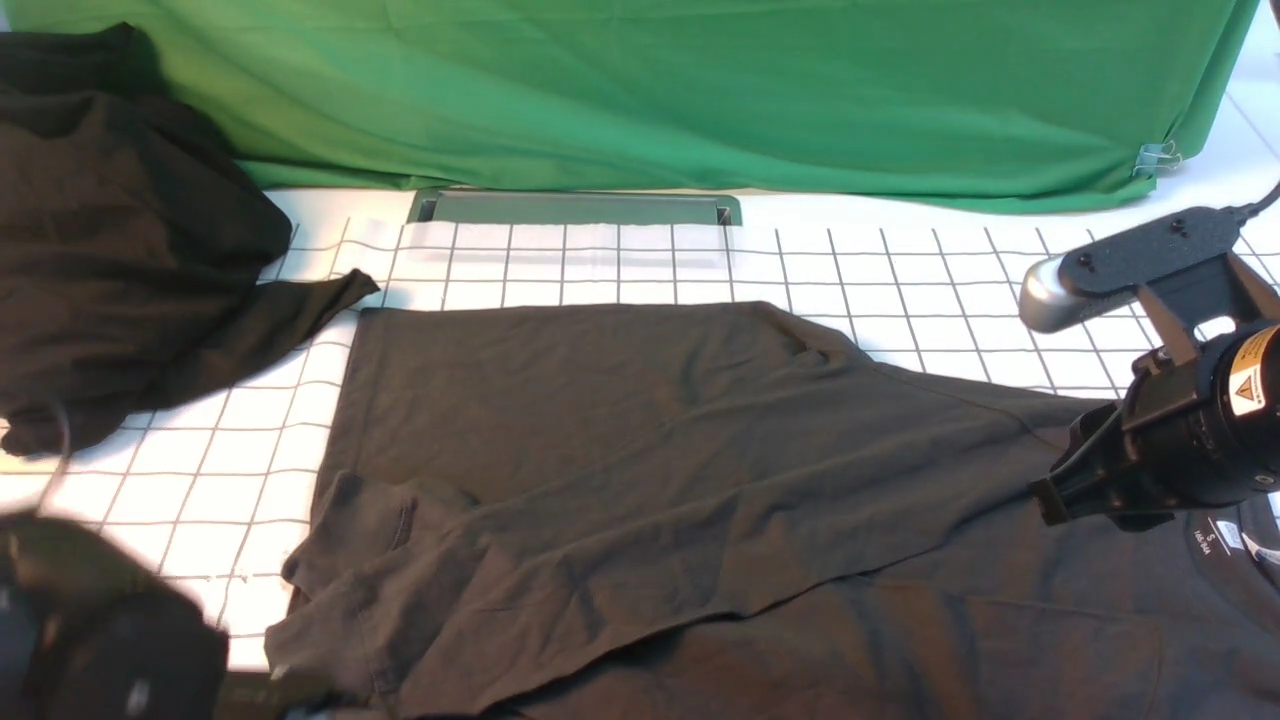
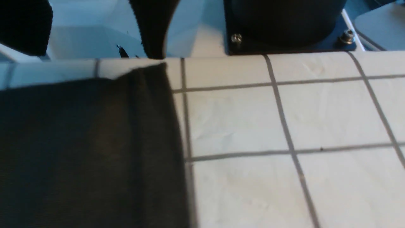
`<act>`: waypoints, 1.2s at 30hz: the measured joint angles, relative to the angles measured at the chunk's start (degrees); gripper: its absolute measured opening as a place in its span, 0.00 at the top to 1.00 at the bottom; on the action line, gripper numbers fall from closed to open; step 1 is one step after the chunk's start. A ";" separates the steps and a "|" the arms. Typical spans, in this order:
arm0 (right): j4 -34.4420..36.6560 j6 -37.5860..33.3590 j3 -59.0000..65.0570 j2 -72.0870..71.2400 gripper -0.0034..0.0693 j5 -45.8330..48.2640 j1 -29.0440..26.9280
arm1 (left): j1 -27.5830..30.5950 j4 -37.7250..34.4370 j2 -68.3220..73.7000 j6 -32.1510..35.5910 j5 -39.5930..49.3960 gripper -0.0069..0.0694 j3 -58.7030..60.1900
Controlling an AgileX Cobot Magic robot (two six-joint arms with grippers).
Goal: Fold a long-sleeved shirt over a white checkered tablecloth.
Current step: 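Grasp the near edge of the shirt at its hem and shoulder corners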
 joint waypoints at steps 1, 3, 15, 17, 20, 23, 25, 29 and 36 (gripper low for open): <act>0.00 -0.22 0.00 0.00 0.63 0.00 0.00 | -0.11 0.05 0.11 -1.44 -2.45 0.35 2.15; 0.00 -0.66 0.00 0.00 0.63 0.00 0.00 | -0.11 0.05 0.21 -2.20 -5.70 0.34 3.97; 4.57 -13.95 -0.05 0.00 0.62 13.91 6.49 | -0.11 1.23 2.87 -3.73 -11.66 0.75 4.98; 6.89 -16.09 0.01 0.00 0.62 16.52 9.09 | -0.11 1.56 2.94 -2.67 -10.99 0.86 4.84; 8.71 -17.66 2.10 0.00 0.62 18.28 14.49 | -0.11 3.71 1.95 -2.47 -7.22 0.88 4.91; 10.16 -17.83 6.14 -0.05 0.62 17.67 19.25 | -0.11 5.18 -1.82 -2.65 -3.08 0.88 4.35; 13.31 -17.83 9.41 -0.10 0.62 15.28 22.23 | -0.11 5.77 -4.76 -2.65 -0.62 0.89 3.32; 19.24 -17.83 13.31 -0.05 0.55 9.13 25.76 | -0.11 6.64 -7.76 -2.65 2.77 0.89 1.78; 22.51 -17.83 15.95 3.05 0.29 1.66 29.20 | -0.11 7.67 -8.45 -2.73 4.20 0.89 1.64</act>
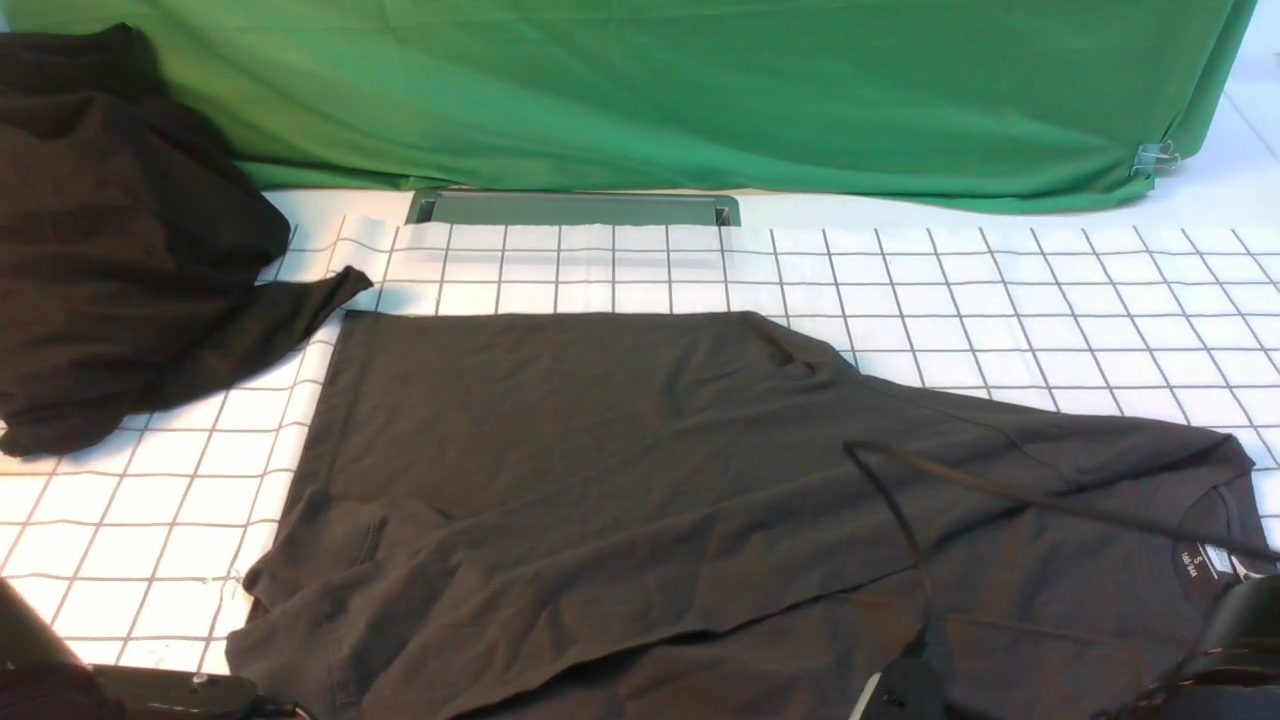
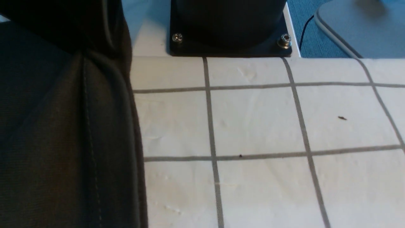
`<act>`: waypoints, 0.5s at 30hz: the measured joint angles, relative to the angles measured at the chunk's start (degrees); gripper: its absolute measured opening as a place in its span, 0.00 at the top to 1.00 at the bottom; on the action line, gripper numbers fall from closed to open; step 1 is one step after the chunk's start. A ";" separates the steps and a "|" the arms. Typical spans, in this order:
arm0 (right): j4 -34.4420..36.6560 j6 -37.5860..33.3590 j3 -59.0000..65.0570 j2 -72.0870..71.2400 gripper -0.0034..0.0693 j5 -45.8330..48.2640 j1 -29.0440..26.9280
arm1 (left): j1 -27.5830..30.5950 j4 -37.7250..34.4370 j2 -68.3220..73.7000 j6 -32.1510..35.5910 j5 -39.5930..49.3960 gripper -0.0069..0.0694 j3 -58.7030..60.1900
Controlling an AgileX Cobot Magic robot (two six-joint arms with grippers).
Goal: Fold a long-sleeved shirt over a white checkered tablecloth.
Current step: 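Grasp the near edge of the shirt at its hem and shoulder corners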
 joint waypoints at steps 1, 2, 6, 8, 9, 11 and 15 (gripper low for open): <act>0.00 0.00 0.05 1.45 0.28 -0.54 0.02 | 0.00 0.00 0.00 0.00 0.06 0.89 0.00; -0.05 0.00 0.05 2.82 0.28 -1.09 0.02 | 0.00 0.06 0.00 0.00 0.11 0.89 0.00; -0.99 0.00 0.05 8.02 0.29 -2.77 0.02 | 0.00 0.06 -0.28 0.00 0.62 0.89 0.00; -1.62 0.00 -0.11 9.98 0.38 -3.32 0.02 | 0.00 0.06 -0.60 0.05 1.23 0.89 -0.13; -2.56 0.00 -0.25 10.17 0.49 -3.33 0.02 | 0.00 0.20 -0.87 0.05 1.75 0.89 -0.37; -4.22 -0.05 -0.31 10.29 0.68 -3.37 0.02 | 0.00 0.92 -1.26 0.28 2.58 0.89 -1.41; -7.61 2.35 -0.78 6.26 0.90 -2.12 0.02 | 1.32 4.89 -1.89 0.98 3.94 0.89 -7.98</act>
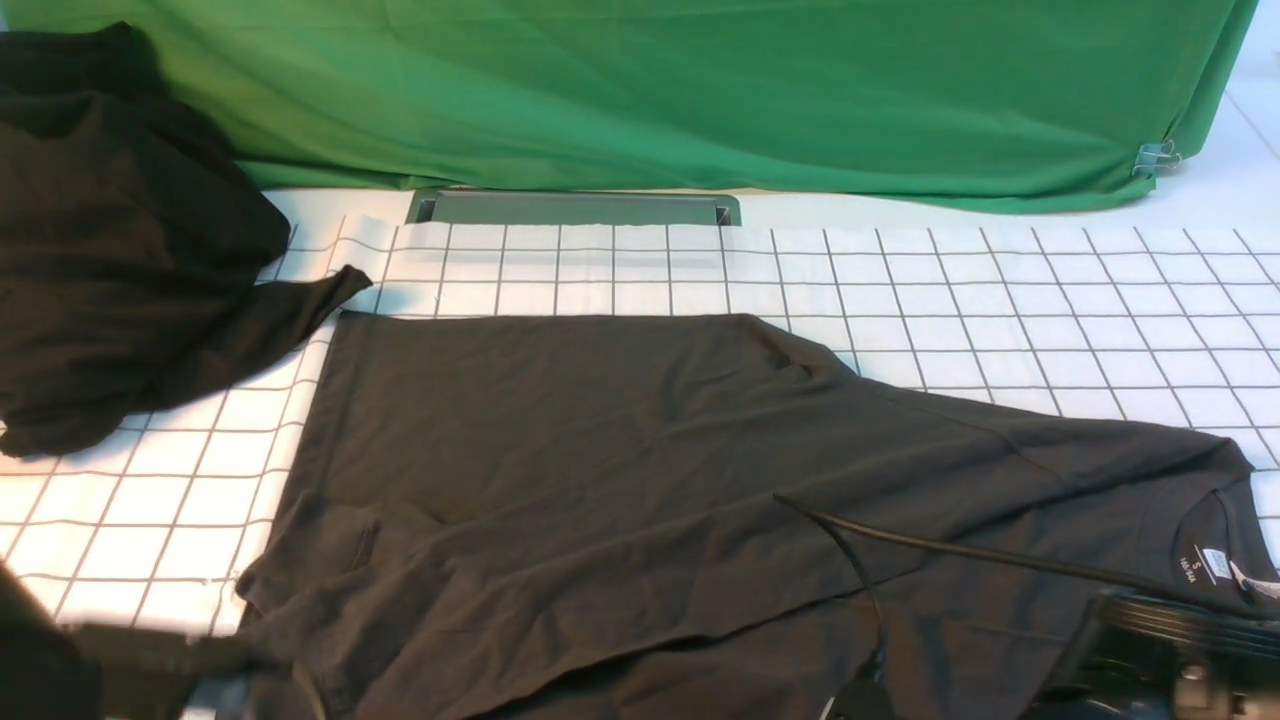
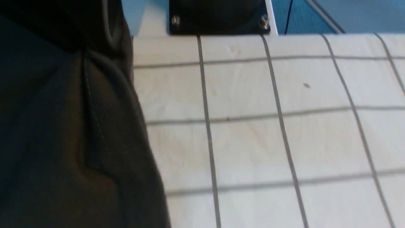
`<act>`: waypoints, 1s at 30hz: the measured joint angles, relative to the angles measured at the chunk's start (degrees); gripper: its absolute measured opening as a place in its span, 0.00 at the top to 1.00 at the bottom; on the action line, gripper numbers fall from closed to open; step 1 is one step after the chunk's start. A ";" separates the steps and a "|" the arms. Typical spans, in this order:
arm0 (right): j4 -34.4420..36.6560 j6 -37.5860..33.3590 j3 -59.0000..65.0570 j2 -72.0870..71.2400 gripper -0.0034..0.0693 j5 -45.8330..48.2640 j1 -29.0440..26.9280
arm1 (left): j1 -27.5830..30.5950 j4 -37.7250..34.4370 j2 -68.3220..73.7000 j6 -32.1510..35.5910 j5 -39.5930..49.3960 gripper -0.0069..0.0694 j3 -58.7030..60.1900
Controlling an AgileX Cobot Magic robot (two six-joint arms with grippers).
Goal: Fold a long-sleeved shirt over a white checkered tablecloth.
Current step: 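Grasp the near edge of the shirt at its hem and shoulder corners, then fold the black garment in half by bringing its near edge over to the far edge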
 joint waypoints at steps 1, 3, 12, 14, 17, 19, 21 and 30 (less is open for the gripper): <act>-3.14 2.23 -0.95 -2.12 0.91 1.11 0.00 | 1.38 1.49 0.09 0.64 0.05 0.89 -2.08; -7.79 5.51 -3.95 -5.68 0.91 3.24 -1.05 | 7.07 3.37 1.20 2.75 -0.01 0.89 -7.87; -11.72 -1.80 -21.80 -3.03 0.91 4.85 -16.71 | 29.20 -8.79 14.75 18.64 -6.88 0.89 -30.30; -11.67 -3.96 -26.71 0.85 0.91 4.85 -19.82 | 31.33 -10.49 19.24 19.74 -7.18 0.89 -34.67; -11.35 -6.16 -34.16 7.66 0.91 4.73 -23.53 | 33.69 -11.55 28.56 20.89 -7.07 0.89 -43.87; -11.26 -7.14 -41.27 14.42 0.91 4.57 -25.71 | 34.07 -10.94 35.63 21.60 -7.07 0.89 -50.22; -11.26 -7.46 -46.52 19.52 0.91 4.52 -26.93 | 34.07 -9.50 41.22 21.71 -6.55 0.89 -55.62; -10.97 -8.12 -64.18 37.77 0.87 3.99 -28.93 | 34.07 -3.05 59.41 22.38 -5.44 0.89 -71.52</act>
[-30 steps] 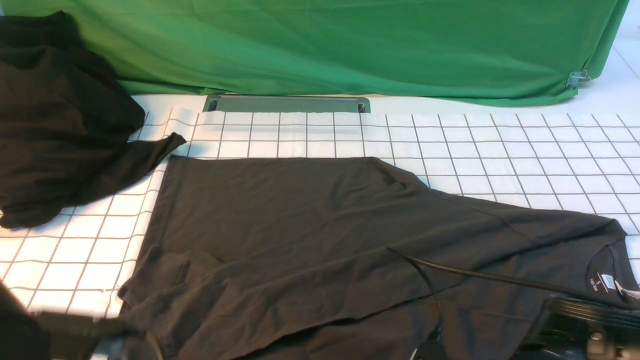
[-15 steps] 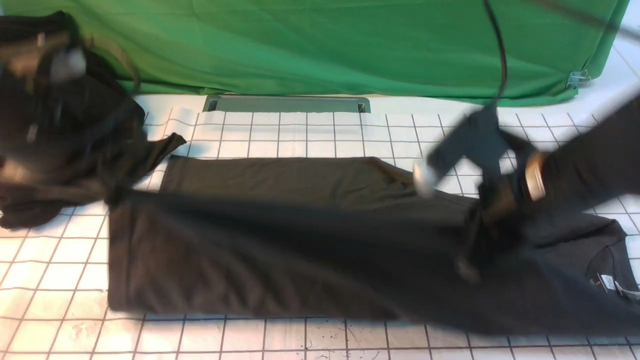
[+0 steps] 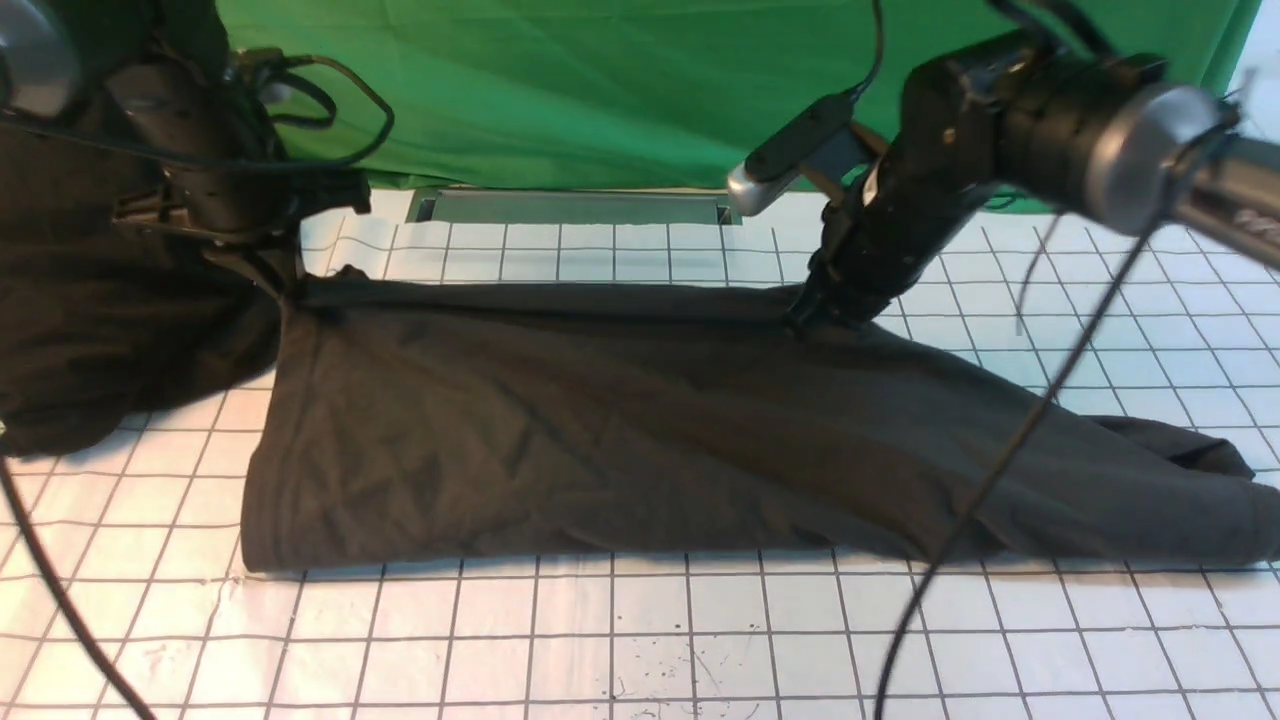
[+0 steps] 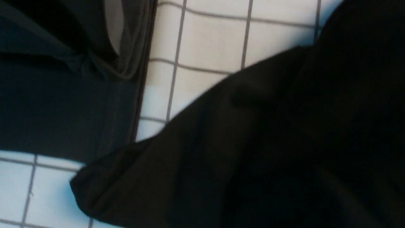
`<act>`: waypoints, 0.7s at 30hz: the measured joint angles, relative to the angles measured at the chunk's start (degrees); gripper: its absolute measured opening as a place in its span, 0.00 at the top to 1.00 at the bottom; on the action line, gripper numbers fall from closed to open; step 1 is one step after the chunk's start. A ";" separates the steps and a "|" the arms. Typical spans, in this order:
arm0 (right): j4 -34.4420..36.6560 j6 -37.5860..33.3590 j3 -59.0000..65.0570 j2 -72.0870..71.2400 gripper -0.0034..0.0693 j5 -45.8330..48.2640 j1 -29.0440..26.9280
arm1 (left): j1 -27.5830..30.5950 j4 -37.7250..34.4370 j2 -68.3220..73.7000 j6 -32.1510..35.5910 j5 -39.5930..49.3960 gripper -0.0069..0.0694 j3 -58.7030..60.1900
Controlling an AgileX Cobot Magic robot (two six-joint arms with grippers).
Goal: Fold a long-sleeved shirt over a white checkered tablecloth.
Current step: 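Fold the black garment in half by bringing its near edge over to the far edge, then pull the folded dark garment lengthwise by its ends to straighten it flat on the table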
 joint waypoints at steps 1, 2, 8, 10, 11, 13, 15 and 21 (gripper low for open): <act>-0.07 0.00 -1.59 2.51 0.81 -0.26 -0.18 | 0.00 0.57 1.84 1.16 -0.16 0.88 -1.74; -0.25 0.00 -2.20 3.56 0.76 -0.60 -0.25 | 0.00 0.87 2.56 1.37 -0.53 0.87 -2.27; -0.97 2.75 -2.97 5.02 0.43 -1.82 -0.53 | 0.00 3.99 4.21 1.63 -3.65 0.67 -3.52; -0.99 4.15 -3.50 4.55 0.38 -1.00 -0.52 | 0.02 6.08 4.21 0.30 -3.34 0.59 -4.49; -0.99 5.18 -4.08 3.02 0.35 1.10 -0.52 | 0.07 8.13 3.96 -0.94 -2.22 0.49 -6.41; -0.99 5.76 -4.33 0.79 0.35 2.86 -0.52 | 0.12 9.93 3.69 -1.48 0.46 0.42 -8.74; -1.04 5.83 -4.45 -1.12 0.36 4.71 -0.65 | 0.12 9.95 3.38 -1.50 2.90 0.37 -11.22; -1.30 5.81 -3.83 -10.71 0.73 13.63 -5.37 | -0.97 -5.58 -3.08 7.68 5.43 0.60 -9.48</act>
